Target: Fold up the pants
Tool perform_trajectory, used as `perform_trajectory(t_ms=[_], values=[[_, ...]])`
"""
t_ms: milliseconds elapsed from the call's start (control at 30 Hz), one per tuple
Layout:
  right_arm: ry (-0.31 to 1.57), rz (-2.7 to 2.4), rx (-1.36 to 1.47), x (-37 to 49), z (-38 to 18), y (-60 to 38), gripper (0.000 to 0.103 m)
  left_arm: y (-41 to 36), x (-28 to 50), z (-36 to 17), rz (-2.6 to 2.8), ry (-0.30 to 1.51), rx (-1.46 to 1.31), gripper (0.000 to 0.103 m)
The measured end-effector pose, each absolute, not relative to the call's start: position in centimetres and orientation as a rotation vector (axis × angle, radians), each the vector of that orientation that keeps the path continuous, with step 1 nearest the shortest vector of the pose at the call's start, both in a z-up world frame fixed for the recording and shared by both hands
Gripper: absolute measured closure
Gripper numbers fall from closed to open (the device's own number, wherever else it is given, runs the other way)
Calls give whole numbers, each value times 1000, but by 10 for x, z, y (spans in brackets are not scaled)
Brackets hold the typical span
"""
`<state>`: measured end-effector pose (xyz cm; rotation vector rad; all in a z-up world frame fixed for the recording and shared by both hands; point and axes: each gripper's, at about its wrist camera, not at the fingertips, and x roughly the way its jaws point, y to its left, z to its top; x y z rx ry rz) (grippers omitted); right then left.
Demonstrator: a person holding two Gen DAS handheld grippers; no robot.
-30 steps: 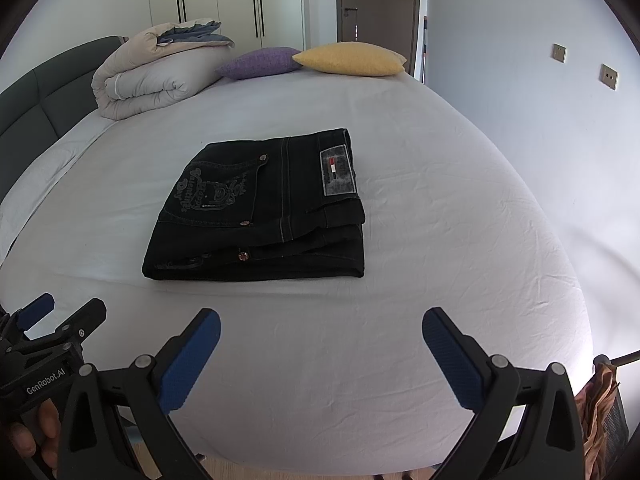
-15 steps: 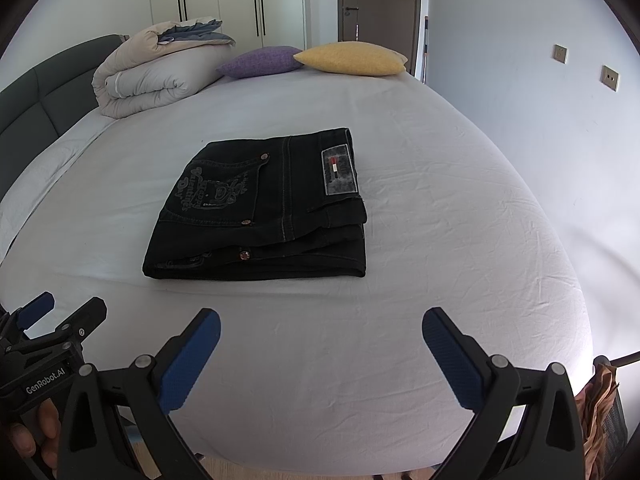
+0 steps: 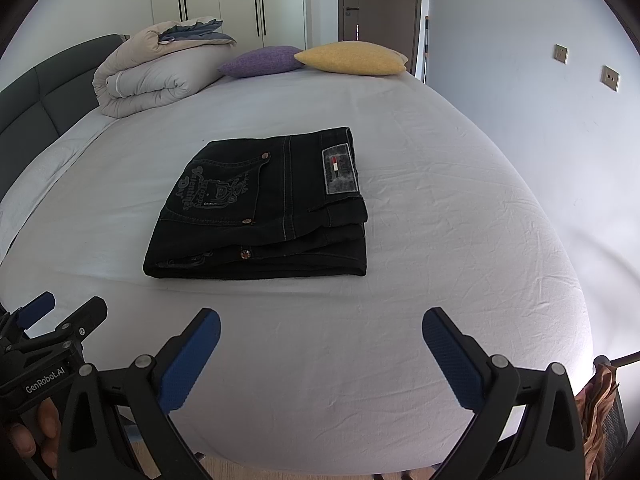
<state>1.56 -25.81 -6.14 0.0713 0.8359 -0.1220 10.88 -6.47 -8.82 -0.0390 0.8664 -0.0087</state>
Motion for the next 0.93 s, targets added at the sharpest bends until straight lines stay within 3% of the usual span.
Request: perform_trajectory(t_ms=[933], values=[[838,-122,76,15,-63,-257,0,-66,107,-90,-7,868,-32,0]])
